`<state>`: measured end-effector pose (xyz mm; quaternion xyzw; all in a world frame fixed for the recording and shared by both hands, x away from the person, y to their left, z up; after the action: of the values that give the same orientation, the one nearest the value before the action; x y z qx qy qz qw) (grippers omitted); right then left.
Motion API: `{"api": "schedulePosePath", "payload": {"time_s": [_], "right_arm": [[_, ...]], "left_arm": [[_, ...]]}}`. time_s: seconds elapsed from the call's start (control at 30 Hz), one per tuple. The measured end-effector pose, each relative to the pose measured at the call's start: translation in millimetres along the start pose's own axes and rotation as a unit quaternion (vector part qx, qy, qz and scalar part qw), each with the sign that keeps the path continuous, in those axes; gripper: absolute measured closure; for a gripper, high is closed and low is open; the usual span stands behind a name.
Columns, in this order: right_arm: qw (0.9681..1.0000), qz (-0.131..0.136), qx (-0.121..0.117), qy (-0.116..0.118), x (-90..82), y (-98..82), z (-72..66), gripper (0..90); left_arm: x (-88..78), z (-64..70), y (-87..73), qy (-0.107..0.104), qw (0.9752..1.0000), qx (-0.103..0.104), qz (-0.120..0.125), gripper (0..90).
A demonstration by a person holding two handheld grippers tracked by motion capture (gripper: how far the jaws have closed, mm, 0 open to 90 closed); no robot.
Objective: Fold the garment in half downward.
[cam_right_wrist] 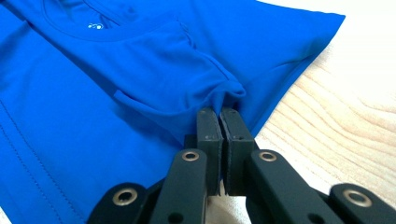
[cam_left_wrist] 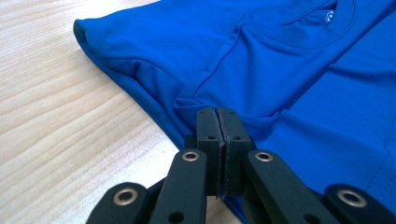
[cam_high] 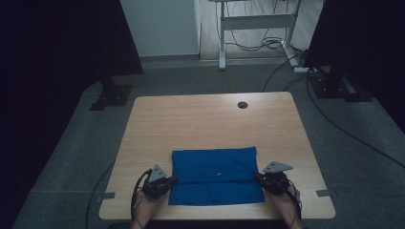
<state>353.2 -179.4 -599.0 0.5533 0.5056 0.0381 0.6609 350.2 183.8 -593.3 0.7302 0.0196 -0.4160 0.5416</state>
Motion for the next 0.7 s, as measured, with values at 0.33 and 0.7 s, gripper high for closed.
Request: {"api": "schedulePosePath", "payload": {"time_s": [0.33, 0.7], "right_arm": [[0.9994, 0.03, -0.016, 0.001, -16.9, 4.5, -11.6, 87.6], [0.9986, 0.046, -0.027, 0.004, -37.1, 4.0, -27.4, 87.5]], "left_arm": [[-19.6, -3.1, 6.2, -0.009, 0.9993, -0.02, 0.031, 89.5], [-33.2, 4.0, 0.9, -0.02, 0.999, -0.021, 0.035, 89.7]]}}
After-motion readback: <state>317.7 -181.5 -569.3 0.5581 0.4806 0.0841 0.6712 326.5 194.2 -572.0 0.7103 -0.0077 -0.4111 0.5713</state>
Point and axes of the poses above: each handheld gripper's, and its own axes: x roughly forward along the jaws, y roughly out of its top, z roughly to its right, the point moved 7 cm from there along x, roughly forward along the jaws, and after that the axes turned 8 degrees about y, right-handed, at the moved point
